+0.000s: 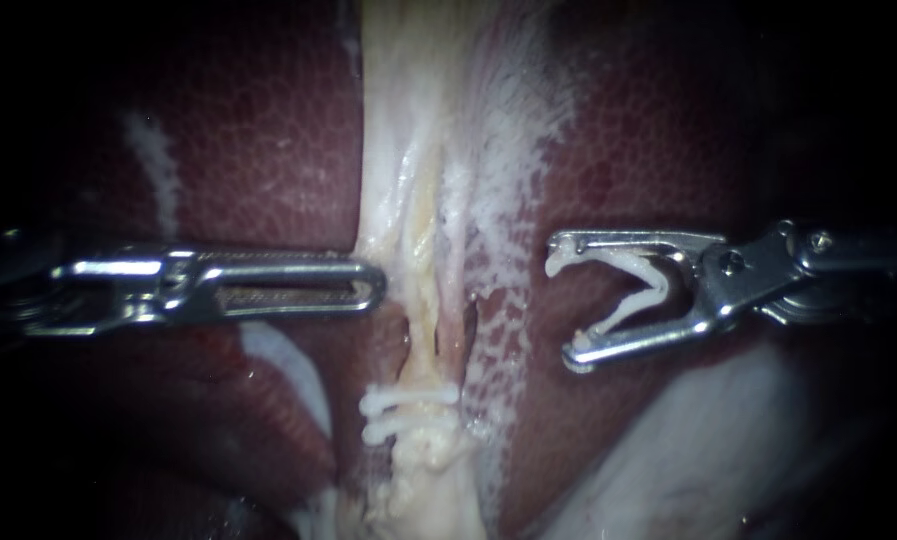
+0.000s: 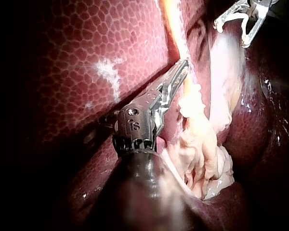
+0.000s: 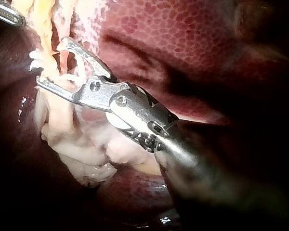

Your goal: Clipping third clip left tube

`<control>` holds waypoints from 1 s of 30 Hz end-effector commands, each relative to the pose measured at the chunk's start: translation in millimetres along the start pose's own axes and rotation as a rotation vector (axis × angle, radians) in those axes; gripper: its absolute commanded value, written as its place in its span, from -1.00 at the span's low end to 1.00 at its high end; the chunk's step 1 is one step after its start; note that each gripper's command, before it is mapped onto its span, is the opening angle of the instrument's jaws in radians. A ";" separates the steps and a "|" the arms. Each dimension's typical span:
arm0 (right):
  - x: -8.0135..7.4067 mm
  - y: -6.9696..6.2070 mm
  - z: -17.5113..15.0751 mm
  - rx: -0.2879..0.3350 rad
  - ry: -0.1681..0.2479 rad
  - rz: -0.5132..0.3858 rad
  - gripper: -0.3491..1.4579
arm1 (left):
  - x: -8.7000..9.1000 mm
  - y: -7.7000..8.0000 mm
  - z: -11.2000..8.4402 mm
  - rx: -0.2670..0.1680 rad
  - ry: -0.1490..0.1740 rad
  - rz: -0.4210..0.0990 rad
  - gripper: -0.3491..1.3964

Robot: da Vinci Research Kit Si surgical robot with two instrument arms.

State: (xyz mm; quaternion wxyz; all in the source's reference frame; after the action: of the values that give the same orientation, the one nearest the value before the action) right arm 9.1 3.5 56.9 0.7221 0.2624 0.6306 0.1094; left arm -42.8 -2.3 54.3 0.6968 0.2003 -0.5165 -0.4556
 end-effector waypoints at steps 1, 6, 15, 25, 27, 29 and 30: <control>0.0 0.0 0.0 0.000 0.000 0.000 0.05 | 0.0 0.0 0.0 0.000 0.000 0.000 -1.00; -0.4 0.0 0.3 -0.001 -0.001 -0.003 0.05 | -0.4 0.0 -0.2 0.002 0.001 -0.002 -1.00; -3.2 0.1 3.1 -0.004 -0.003 -0.014 0.05 | -3.2 -0.3 -2.5 0.012 -0.005 -0.018 -1.00; -6.5 0.3 7.8 0.018 -0.001 0.015 0.05 | -5.7 -2.2 -5.2 0.016 -0.038 -0.029 -1.00; -6.8 0.4 8.8 0.020 0.000 0.024 0.05 | -5.7 -2.4 -5.3 0.015 -0.038 -0.029 -1.00; -7.1 0.4 9.7 0.023 0.000 0.022 0.05 | -5.7 -2.6 -5.4 0.015 -0.038 -0.029 -1.00; -7.2 0.5 10.3 0.027 0.000 0.026 0.05 | -5.7 -2.6 -5.5 0.015 -0.038 -0.029 -1.00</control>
State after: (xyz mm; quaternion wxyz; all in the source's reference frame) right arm 18.2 -2.3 64.1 0.7167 0.2807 0.6288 0.1099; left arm -39.2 0.1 47.2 0.6783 0.2045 -0.5302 -0.4657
